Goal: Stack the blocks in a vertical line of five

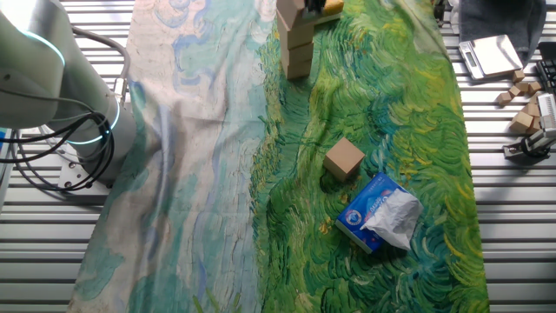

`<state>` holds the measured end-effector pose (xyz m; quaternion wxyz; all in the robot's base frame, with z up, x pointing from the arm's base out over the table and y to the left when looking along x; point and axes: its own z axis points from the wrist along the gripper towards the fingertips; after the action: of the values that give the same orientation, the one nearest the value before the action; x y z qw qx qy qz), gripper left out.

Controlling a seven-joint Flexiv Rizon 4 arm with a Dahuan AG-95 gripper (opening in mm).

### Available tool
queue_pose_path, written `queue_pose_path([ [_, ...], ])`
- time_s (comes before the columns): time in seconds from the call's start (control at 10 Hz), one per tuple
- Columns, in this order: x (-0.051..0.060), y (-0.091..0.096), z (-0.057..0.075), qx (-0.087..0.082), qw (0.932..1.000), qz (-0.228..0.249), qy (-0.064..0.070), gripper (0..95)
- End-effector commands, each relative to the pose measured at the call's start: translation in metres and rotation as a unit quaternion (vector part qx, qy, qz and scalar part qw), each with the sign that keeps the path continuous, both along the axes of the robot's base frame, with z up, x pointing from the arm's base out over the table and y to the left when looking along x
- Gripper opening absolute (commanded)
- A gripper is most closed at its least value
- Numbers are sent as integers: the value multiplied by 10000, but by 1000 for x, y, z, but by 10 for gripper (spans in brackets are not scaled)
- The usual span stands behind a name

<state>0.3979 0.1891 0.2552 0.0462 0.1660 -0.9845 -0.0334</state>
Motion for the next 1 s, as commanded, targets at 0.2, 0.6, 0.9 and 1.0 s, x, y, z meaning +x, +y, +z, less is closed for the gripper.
queue_pose_path([
  [0.2, -3, 15, -2, -12, 9993, -162, -345, 0],
  [0.6, 0, 23, -14, -38, 9985, -233, -495, 0],
  [0.9, -2, 24, -22, -34, 9980, -250, -575, 0],
  [1.0, -2, 25, -25, -32, 9979, -262, -590, 0],
])
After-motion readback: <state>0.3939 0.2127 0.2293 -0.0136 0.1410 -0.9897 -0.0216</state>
